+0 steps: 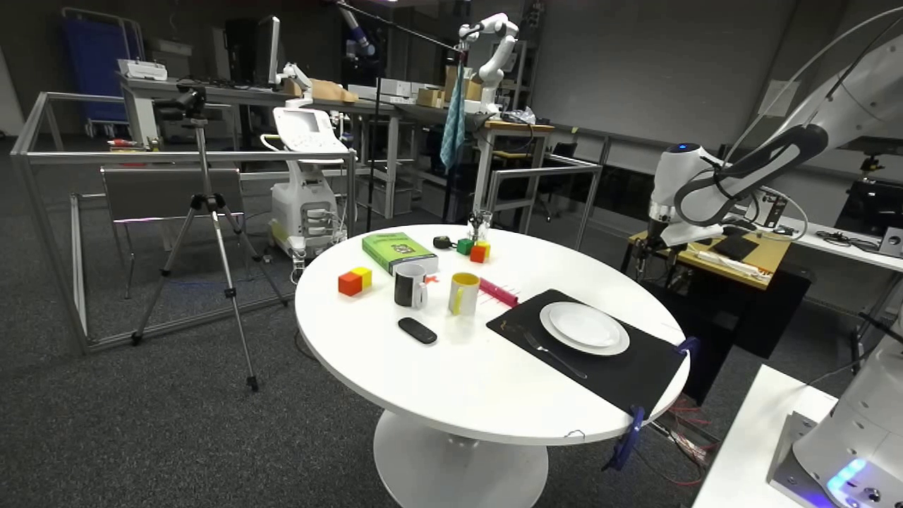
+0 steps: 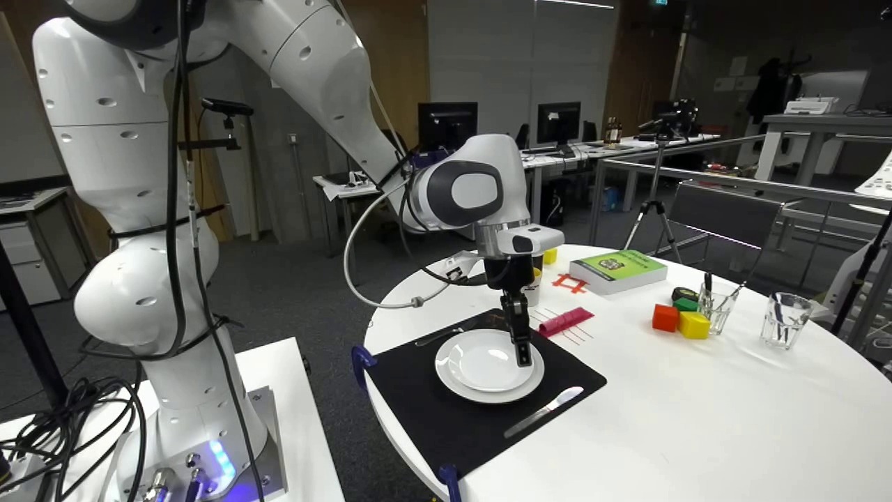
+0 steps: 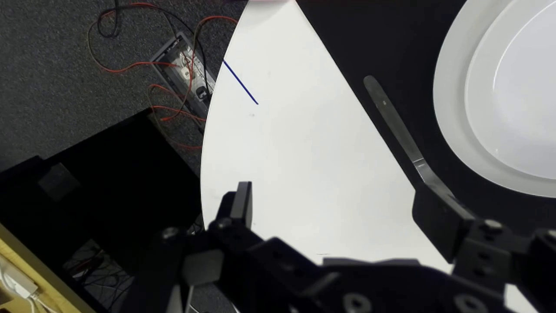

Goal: Slide the white plates a little upwards on the table, slide the white plates a little to the left on the table

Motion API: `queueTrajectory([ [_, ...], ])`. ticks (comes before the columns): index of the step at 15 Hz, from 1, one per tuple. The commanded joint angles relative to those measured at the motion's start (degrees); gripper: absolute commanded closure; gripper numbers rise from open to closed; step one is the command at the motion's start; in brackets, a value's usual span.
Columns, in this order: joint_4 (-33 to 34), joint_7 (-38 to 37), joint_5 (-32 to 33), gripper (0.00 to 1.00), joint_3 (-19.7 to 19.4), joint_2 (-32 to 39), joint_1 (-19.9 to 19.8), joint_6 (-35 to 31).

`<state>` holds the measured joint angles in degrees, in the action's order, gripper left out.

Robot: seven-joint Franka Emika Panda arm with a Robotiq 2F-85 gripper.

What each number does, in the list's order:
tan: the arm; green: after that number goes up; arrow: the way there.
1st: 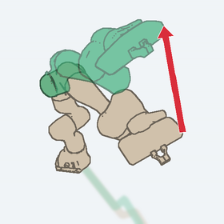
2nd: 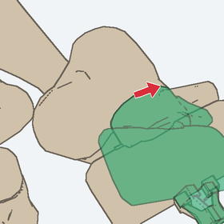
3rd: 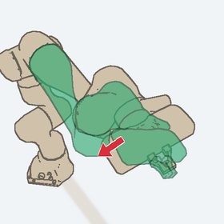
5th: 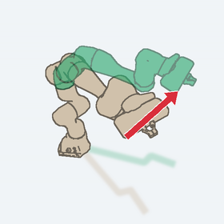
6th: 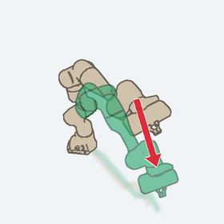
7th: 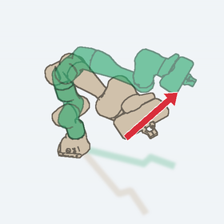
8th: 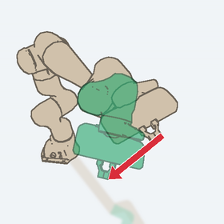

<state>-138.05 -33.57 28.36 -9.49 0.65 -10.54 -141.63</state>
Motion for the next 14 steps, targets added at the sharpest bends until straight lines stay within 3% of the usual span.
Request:
queueTrajectory([
  [1, 0.1, 0.1, -0.1, 0.0, -0.3, 0.0, 0.3, 0.1],
  [4, 0.3, 0.4, -0.9, 0.0, -0.4, 0.7, 0.2, -1.1],
  [9, 6.0, -10.3, 1.5, 0.0, -1.8, 7.4, 0.5, -5.2],
  [14, 14.3, -18.6, 1.5, 0.0, -4.3, 16.1, 3.6, -6.9],
])
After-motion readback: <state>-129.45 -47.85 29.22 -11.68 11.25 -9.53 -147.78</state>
